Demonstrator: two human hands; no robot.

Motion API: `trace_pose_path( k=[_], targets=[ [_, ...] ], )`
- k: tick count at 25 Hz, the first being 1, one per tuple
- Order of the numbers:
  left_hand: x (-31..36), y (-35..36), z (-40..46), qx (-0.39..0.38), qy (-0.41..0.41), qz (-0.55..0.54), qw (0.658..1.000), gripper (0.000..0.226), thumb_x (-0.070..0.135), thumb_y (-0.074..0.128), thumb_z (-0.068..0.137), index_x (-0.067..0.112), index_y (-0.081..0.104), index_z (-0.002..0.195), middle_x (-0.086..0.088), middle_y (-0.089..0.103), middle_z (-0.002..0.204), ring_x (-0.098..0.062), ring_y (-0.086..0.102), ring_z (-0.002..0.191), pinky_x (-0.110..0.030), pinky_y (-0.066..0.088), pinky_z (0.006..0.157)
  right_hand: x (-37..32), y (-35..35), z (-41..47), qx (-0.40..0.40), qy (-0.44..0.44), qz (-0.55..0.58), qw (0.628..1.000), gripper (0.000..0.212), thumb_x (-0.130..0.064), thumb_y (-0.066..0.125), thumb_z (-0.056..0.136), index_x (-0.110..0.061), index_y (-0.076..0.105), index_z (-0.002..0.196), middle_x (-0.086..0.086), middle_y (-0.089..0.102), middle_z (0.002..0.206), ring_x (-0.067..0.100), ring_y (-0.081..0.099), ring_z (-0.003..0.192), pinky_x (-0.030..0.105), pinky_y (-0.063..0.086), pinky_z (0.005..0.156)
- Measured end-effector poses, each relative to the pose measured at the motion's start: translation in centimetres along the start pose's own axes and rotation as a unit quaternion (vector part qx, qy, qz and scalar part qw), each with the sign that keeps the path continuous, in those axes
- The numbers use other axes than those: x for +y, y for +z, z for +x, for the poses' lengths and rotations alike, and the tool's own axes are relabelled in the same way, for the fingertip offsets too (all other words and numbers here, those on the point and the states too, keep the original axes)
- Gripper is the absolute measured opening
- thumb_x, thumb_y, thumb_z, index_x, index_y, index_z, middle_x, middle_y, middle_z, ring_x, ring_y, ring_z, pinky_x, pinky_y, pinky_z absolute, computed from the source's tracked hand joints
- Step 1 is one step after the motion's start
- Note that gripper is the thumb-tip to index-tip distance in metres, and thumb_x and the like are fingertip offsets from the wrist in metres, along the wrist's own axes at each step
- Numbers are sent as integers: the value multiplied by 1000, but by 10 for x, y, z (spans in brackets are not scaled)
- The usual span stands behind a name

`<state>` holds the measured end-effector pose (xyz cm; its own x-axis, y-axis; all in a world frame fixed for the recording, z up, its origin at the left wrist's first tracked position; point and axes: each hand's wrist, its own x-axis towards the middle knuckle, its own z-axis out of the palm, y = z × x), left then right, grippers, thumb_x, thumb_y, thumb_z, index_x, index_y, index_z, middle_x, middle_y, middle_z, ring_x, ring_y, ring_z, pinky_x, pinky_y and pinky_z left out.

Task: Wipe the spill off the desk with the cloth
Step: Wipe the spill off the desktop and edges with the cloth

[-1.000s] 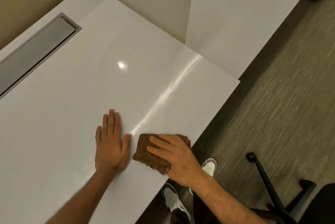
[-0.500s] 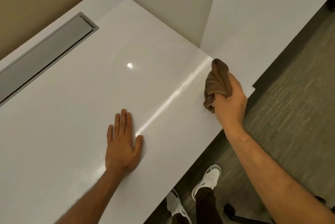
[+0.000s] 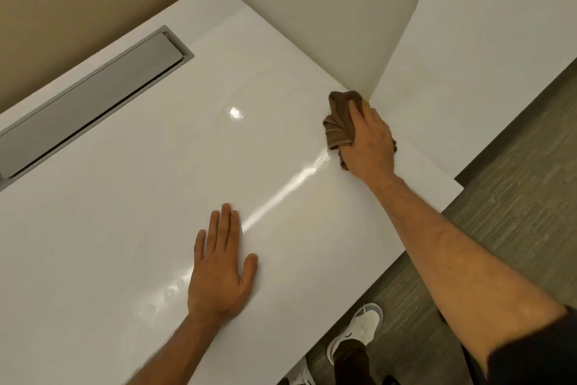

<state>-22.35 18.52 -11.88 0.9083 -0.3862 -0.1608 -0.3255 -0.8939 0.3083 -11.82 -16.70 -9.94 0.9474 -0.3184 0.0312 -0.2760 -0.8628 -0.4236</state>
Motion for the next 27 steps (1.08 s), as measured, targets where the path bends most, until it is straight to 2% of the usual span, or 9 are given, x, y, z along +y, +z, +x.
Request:
trace_pose_path(
  k=[5, 7, 9, 11, 13, 15, 17, 23, 27],
  targets=[
    [0, 1, -1, 5, -2, -1, 1000, 81, 46, 36, 100, 20, 0, 168, 4, -5, 177, -19, -3, 164, -37, -5, 130, -25, 9, 71, -55, -48, 55, 996, 76, -18, 63, 90, -7, 28, 157, 17, 38, 156, 36, 46, 134, 46, 37, 111],
    [0, 2, 0, 9, -3, -2, 1000, 81, 45, 36, 100, 20, 1, 169, 4, -3, 177, -18, -3, 164, -37, -5, 130, -31, 12, 83, -58, -77, 87, 992, 71, -18, 64, 91, -8, 34, 155, 15, 44, 154, 35, 50, 131, 47, 40, 109],
    [-1, 1, 0, 5, -4, -1, 1000, 78, 42, 34, 101, 20, 0, 168, 4, -4, 177, -18, -5, 164, -36, -6, 130, -39, 16, 73, -81, -146, 120, 979, 66, -9, 69, 88, -7, 45, 149, 17, 49, 151, 37, 53, 130, 50, 40, 109],
    [-2, 2, -2, 7, -1, -1, 1000, 74, 36, 30, 102, 19, 1, 168, 5, -5, 177, -18, -4, 164, -35, -6, 130, -47, 22, 42, -104, -213, 156, 959, 60, -6, 76, 83, -8, 58, 140, 16, 57, 144, 36, 59, 124, 52, 44, 105],
    [-2, 3, -3, 10, 1, -1, 1000, 72, 31, 28, 103, 18, 1, 168, 5, -5, 177, -18, -3, 164, -35, -6, 130, -51, 29, 1, -118, -247, 181, 944, 56, -9, 81, 79, -13, 66, 133, 10, 60, 142, 33, 59, 127, 54, 43, 105],
    [-4, 4, -2, 14, 2, -4, 1000, 71, 30, 27, 103, 18, 1, 168, 5, -4, 177, -17, -3, 164, -34, -6, 131, -51, 33, -49, -136, -263, 198, 934, 52, -14, 80, 81, -19, 67, 132, 5, 58, 145, 30, 54, 133, 55, 37, 110],
    [-5, 5, -1, 11, 3, -2, 1000, 70, 30, 26, 104, 18, 1, 168, 4, -5, 177, -17, -4, 164, -34, -7, 131, -46, 34, -101, -150, -271, 211, 927, 48, -19, 77, 84, -24, 67, 131, 0, 56, 147, 26, 51, 137, 49, 33, 114],
    [-6, 4, -1, 3, 4, 4, 1000, 71, 30, 24, 103, 20, -4, 168, 4, -9, 177, -15, -9, 163, -42, -1, 132, -45, 33, -225, -162, -223, 237, 931, 38, -33, 72, 89, -33, 68, 126, -11, 55, 147, 15, 44, 141, 35, 19, 121],
    [-4, 4, -2, 0, 6, 14, 1000, 71, 34, 19, 103, 21, -8, 167, 4, -11, 177, -15, -11, 163, -44, -1, 132, -68, 37, -287, -152, -175, 254, 939, 32, -42, 65, 88, -36, 70, 120, -15, 61, 140, 9, 47, 136, 29, 18, 119]
  ],
)
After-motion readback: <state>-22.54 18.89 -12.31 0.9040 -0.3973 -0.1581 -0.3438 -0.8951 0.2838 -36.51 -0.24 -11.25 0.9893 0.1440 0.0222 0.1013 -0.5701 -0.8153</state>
